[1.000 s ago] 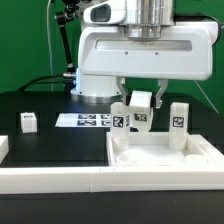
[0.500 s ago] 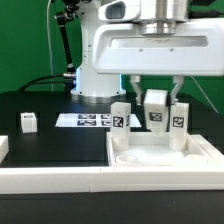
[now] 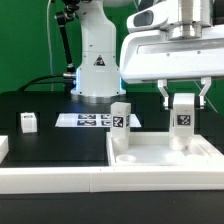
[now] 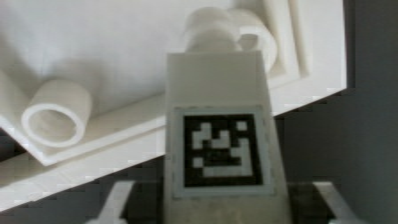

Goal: Assemble square table

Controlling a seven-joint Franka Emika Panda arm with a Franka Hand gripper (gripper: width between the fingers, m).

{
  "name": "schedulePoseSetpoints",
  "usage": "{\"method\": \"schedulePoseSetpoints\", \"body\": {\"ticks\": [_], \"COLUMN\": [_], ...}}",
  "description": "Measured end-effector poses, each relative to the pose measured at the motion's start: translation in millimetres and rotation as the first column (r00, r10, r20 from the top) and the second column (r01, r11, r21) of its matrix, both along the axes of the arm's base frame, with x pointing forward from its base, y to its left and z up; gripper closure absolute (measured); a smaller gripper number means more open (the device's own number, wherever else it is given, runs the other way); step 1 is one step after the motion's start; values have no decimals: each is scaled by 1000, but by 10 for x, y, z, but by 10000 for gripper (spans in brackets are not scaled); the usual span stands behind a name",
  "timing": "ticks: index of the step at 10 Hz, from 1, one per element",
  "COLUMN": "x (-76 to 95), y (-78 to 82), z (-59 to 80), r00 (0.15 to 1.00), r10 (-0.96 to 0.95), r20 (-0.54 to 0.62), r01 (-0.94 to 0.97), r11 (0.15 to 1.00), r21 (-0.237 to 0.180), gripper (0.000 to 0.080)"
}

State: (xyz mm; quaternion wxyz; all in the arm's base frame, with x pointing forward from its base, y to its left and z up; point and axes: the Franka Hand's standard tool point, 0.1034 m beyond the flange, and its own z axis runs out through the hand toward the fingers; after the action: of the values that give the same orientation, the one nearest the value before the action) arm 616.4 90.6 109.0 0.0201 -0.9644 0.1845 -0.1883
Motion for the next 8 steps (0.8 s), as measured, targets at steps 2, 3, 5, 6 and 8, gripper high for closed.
{"method": "schedulePoseSetpoints", "body": {"ticks": [2,3,5,6,8], "x": [-1,-3,-13,-2,-4], "y": [6,29,18,23,24], "z": [-4,-20,-48,-42,-48], "r00": [1000,996,990,990,990], "r10": [16,88,135,136,136], "r20": [-1,-7,-51,-44,-45], "r01": [-16,-88,-137,-138,-138], "r11": [1000,995,989,989,989], "r21": [-7,-39,-55,-56,-56], "gripper": [509,509,509,509,509]}}
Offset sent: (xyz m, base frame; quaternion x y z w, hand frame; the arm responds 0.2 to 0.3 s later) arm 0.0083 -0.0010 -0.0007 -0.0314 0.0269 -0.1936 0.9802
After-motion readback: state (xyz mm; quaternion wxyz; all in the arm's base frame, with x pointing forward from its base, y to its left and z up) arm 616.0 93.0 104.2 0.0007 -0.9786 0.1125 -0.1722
